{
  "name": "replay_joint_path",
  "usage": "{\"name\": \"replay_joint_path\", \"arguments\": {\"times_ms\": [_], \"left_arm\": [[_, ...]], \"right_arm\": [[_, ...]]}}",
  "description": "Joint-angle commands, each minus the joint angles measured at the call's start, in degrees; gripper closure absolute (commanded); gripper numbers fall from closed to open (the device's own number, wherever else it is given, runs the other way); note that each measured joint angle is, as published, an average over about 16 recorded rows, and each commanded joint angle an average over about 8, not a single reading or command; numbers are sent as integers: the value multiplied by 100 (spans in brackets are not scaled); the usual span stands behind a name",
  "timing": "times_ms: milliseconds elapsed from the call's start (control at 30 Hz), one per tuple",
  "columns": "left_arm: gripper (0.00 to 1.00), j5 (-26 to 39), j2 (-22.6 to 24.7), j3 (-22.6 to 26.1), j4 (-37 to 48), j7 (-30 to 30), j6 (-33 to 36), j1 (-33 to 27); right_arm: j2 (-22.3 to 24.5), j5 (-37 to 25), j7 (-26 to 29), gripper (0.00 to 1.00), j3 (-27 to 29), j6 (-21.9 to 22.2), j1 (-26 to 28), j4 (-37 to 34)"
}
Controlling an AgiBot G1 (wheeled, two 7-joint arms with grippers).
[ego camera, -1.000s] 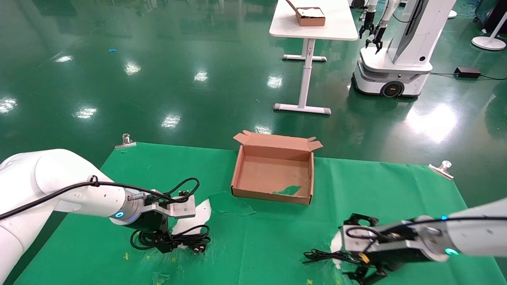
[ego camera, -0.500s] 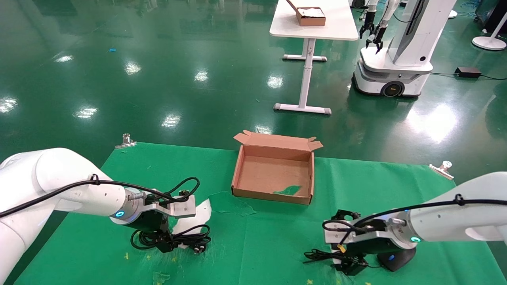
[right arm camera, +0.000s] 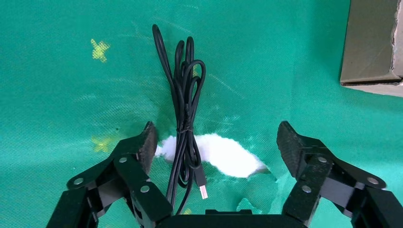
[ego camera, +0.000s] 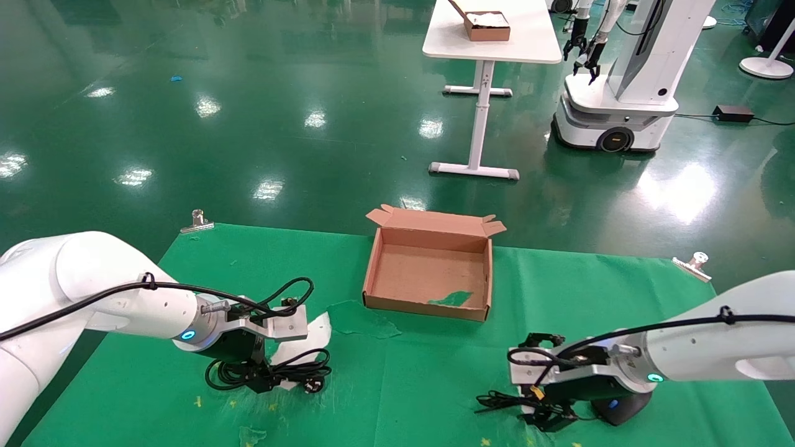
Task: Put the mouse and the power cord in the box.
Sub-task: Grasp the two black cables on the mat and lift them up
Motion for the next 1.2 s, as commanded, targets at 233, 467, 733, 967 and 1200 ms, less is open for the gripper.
{"name": "replay_joint_path", "arguments": {"times_ms": [233, 467, 733, 967, 1200], "left_arm": [[100, 0, -2, 0, -8, -1, 2, 0], [100, -2, -4, -1, -12, -3, 4, 1], [100, -2, -6, -1, -16, -5, 8, 3], [100, 1, -8, 0, -16, -7, 9, 6], [100, -47, -22, -29, -43, 13, 46, -36]], "right_arm": [[23, 19, -2, 100, 9, -23, -16, 44], [33, 27, -4, 100, 12, -36, -23, 65], [39, 32, -5, 100, 15, -42, -26, 77], [41, 33, -5, 100, 17, -42, -28, 82], [65, 69, -15, 100, 42, -48, -6, 89]]}}
